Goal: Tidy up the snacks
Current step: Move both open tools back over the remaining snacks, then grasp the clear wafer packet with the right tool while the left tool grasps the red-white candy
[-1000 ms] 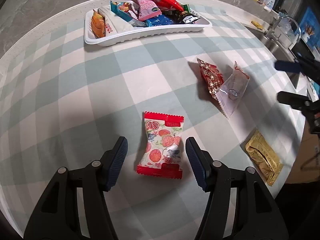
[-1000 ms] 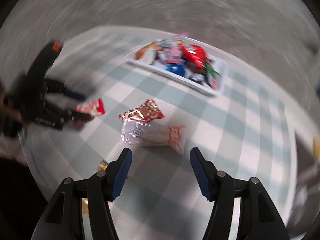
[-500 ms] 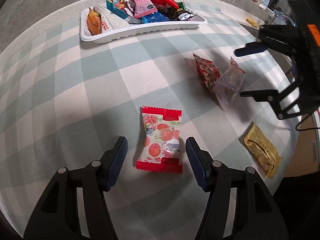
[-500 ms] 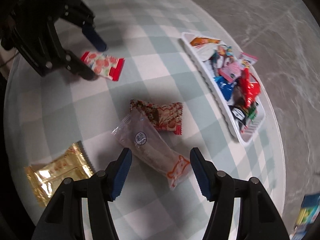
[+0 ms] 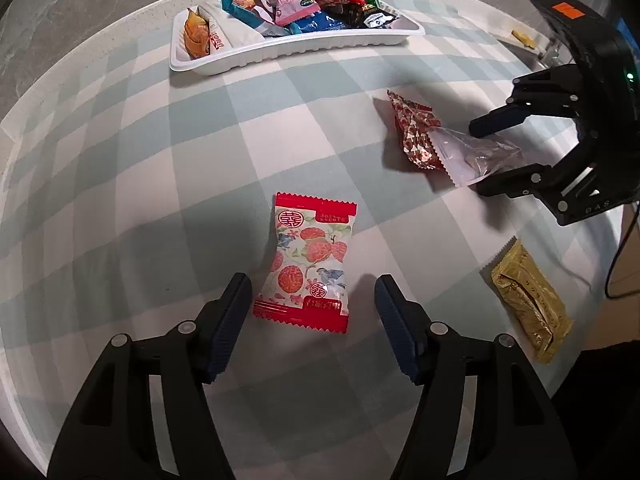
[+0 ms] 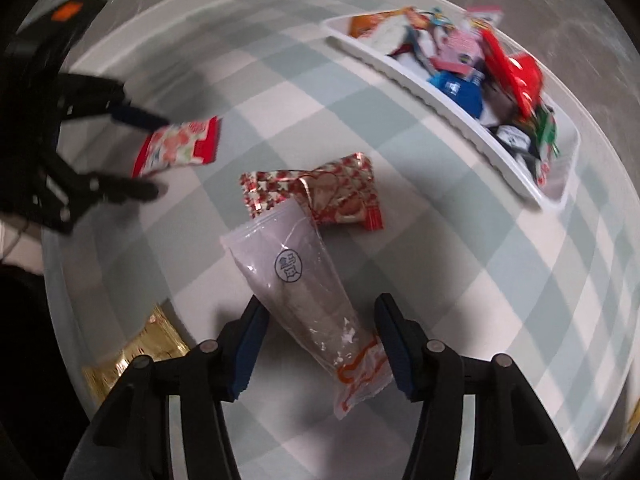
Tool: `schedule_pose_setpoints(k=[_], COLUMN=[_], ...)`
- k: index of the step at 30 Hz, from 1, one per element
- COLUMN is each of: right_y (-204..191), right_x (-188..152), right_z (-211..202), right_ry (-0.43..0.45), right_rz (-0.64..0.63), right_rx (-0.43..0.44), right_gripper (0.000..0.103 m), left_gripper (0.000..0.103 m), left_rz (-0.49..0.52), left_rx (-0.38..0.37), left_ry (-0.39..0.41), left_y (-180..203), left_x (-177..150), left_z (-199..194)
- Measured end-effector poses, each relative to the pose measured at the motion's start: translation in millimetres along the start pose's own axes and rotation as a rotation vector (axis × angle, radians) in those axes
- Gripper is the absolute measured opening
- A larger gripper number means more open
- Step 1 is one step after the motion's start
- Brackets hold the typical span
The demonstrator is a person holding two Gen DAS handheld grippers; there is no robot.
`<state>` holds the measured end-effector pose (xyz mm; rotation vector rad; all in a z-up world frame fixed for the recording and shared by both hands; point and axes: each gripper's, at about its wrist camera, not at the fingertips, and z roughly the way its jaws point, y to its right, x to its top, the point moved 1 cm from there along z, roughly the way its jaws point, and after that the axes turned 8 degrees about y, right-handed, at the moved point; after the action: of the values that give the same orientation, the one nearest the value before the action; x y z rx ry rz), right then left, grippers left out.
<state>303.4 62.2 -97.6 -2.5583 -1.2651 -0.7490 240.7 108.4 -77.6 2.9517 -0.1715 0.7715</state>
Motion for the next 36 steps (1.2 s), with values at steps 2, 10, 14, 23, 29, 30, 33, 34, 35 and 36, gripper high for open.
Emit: schedule_pose_setpoints(k=[2, 10, 14, 23, 29, 30, 33, 34, 35, 36], right_y=[-1.4, 2.0, 4.8, 3.8, 5.5, 5.2, 5.8, 6.1, 6.3, 6.5], right_x=[-0.9, -1.7, -2.1, -5.5, -10.6, -11.7, -13.3, -14.2, -15.0, -15.2], right_z=[-0.5, 0.0, -0.6, -5.7, -11.1, -12.1, -13.2, -13.7, -14.3, -14.3], right_ry=[0.001, 0.011, 0.017, 0.036, 0.045, 0.046, 0.05, 0.051, 0.053, 0.054], right_rz=[0.029, 0.095, 0.111, 0.131, 0.161, 0.167, 0.188, 0.197, 0.205, 0.21], right_rx=[-0.01, -0.033, -0.043, -0.058, -0.071, -0.073, -0.067, -0.063, -0.062, -0.061], right_gripper=[0.059, 0.06, 0.06, 0.038, 0.028, 0.028, 0.027, 0.027, 0.027, 0.027], left_gripper=[0.064, 0.075, 0.076, 0.075, 0.063, 0.058, 0.044, 0.042, 0.042, 0.042], left_rz=[0.001, 0.021, 0.029, 0.016, 0.03, 0.028, 0.023, 0.019, 0.011, 0.007], left_rx=[0.003, 0.009, 0.014, -0.006, 0.012, 0.01, 0.014, 0.012, 0.004, 0.0], left_ry=[-0.001, 0.001, 0.004, 0.021, 0.032, 0.035, 0.044, 0.047, 0.048, 0.05], left_y=[1.3, 7.4, 8.1, 3.3, 2.5, 1.1, -3.2, -5.1, -6.7, -7.4], left_x=[0.3, 0.0, 0.5, 2.0, 2.3, 2.7, 3.4, 3.7, 3.8, 3.5], left_z=[0.7, 3.0, 4.5, 4.9, 3.5, 2.9, 0.9, 0.2, -0.2, -0.4])
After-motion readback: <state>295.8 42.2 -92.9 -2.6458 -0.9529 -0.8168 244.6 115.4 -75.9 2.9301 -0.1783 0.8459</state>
